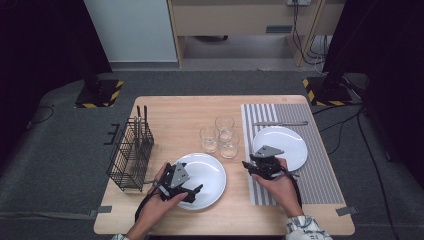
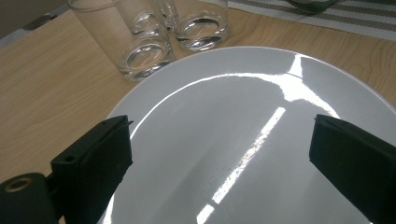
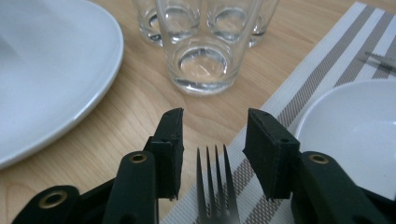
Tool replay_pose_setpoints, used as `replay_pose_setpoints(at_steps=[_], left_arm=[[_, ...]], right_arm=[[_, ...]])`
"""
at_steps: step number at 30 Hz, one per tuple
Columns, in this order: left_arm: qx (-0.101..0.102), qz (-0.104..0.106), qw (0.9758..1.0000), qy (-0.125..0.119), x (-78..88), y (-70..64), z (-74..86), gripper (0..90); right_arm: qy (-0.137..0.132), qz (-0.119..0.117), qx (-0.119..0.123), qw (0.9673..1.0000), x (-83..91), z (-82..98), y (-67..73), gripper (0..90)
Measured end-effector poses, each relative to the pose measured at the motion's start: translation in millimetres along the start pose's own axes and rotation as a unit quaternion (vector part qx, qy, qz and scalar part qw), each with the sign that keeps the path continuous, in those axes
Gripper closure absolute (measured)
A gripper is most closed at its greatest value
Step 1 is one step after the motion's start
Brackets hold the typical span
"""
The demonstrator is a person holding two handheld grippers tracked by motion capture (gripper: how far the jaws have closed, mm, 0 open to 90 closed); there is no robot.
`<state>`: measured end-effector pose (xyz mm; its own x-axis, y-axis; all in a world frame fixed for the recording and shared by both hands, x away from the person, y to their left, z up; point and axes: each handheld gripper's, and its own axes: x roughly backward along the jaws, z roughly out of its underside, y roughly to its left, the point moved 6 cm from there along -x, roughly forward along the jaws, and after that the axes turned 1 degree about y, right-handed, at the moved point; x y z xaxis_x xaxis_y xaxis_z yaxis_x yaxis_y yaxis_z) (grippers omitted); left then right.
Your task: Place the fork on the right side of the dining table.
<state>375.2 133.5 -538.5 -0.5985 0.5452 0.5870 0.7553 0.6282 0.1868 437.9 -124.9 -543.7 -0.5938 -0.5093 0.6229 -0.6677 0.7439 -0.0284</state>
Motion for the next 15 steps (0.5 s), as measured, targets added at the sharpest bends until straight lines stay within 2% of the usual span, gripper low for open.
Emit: replay_pose_setpoints(at_steps=[4,7,12,15], left_arm=[[0.000,0.001,1.0000,0.000,-0.5,-0.3,0.1,5.2],[-0.002,0.010,0.9999,-0.006,-0.3,-1.9,-1.4,5.1],[-0.004,0.011,0.9999,-0.001,-1.6,-3.6,-1.1,5.1],[-0.001,0.014,0.9999,-0.006,-0.3,-4.5,-2.2,5.1]], right_arm=[[-0.010,0.011,0.001,0.9999,-3.2,-6.3,2.2,64.8],[-0.014,0.012,-0.015,0.9997,-6.3,-7.5,0.0,67.0],[0.011,0.017,-0.015,0.9997,-14.8,-0.3,-1.2,67.6],[0.020,0.011,-0.004,0.9997,-15.7,1.8,0.8,72.4]])
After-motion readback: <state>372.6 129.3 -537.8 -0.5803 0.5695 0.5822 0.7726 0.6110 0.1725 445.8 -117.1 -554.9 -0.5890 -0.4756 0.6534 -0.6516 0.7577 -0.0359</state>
